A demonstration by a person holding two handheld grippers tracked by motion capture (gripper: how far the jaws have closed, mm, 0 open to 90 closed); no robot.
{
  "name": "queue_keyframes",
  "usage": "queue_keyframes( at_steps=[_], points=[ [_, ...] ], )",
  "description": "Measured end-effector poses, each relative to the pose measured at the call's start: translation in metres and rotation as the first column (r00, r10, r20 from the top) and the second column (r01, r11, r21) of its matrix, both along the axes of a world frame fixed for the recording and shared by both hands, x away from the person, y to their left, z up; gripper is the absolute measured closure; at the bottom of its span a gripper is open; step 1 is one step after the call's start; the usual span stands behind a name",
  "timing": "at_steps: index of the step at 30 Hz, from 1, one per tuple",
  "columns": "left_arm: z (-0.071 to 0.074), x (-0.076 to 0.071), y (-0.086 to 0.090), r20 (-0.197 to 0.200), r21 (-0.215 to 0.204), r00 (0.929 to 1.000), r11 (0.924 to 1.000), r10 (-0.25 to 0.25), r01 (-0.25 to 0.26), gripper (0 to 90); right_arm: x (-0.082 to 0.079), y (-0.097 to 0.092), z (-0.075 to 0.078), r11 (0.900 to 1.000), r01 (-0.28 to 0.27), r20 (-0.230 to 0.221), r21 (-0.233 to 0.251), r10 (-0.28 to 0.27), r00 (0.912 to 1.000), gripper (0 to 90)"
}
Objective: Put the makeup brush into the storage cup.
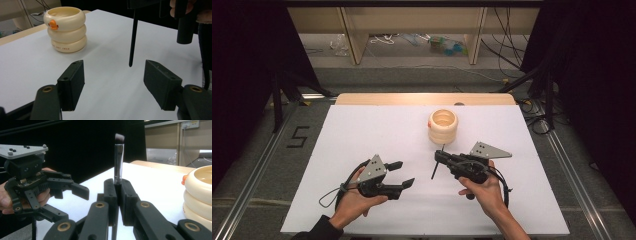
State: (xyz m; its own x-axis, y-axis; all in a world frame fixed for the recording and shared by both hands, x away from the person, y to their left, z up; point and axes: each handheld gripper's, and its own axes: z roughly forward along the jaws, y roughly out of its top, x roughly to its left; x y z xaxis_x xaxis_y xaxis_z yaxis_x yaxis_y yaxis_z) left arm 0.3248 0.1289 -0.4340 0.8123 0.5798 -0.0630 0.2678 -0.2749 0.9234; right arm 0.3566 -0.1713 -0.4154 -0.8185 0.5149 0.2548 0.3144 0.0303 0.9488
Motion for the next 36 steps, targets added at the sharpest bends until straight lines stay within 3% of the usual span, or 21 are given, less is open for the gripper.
queue_keyframes(
  at_steps=[1, 5, 7, 10, 11, 15, 19, 28, 33, 36],
  points=[
    [-0.001, 0.000, 0.000, 0.000, -0.002, 1.0000, 1.0000, -0.004, 0.004, 32.1, 0.001, 0.001, -0.001, 0.9999, 0.003, 0.023, 0.016, -0.004, 0.9997, 85.2],
    [-0.003, -0.003, 0.004, 0.029, 0.016, 0.9996, 0.9999, 0.002, -0.002, 31.3, 0.000, -0.001, 0.001, 0.9999, 0.001, 0.017, -0.011, -0.001, 0.9999, 85.2],
    [-0.005, -0.004, 0.006, 0.030, 0.020, 0.9996, 0.9998, 0.001, -0.001, 30.7, 0.002, -0.002, 0.001, 1.0000, -0.002, 0.035, -0.008, 0.002, 0.9994, 85.2],
    [-0.010, -0.008, 0.011, 0.024, 0.002, 0.9996, 0.9999, 0.016, -0.016, 30.5, 0.000, -0.003, 0.002, 1.0000, 0.006, 0.022, 0.002, -0.006, 0.9997, 85.2],
    [-0.010, -0.008, 0.013, 0.042, 0.013, 0.9991, 0.9998, 0.012, -0.012, 30.1, 0.000, -0.004, 0.002, 0.9999, 0.005, 0.019, -0.014, -0.004, 0.9998, 85.2],
    [-0.011, -0.012, 0.018, 0.021, -0.016, 0.9994, 0.9995, 0.026, -0.026, 28.0, 0.001, -0.003, 0.002, 0.9999, 0.013, 0.039, 0.008, -0.013, 0.9991, 85.2],
    [-0.011, -0.015, 0.022, 0.023, -0.022, 0.9993, 0.9993, 0.030, -0.029, 27.1, 0.002, -0.004, 0.003, 0.9999, 0.003, 0.036, -0.012, -0.003, 0.9993, 85.2],
    [-0.010, -0.020, 0.033, 0.060, -0.057, 0.9971, 0.9975, 0.046, -0.043, 25.8, 0.002, -0.006, 0.008, 0.9996, 0.017, 0.040, -0.022, -0.016, 0.9991, 85.1],
    [-0.011, -0.020, 0.038, 0.051, -0.073, 0.9962, 0.9951, 0.071, -0.067, 25.5, 0.006, -0.009, 0.009, 0.9992, 0.034, 0.043, -0.022, -0.033, 0.9985, 85.1],
    [-0.011, -0.020, 0.039, 0.061, -0.049, 0.9959, 0.9968, 0.066, -0.064, 24.5, 0.008, -0.011, 0.010, 0.9989, 0.035, 0.033, -0.032, -0.034, 0.9989, 85.2]
  ],
)
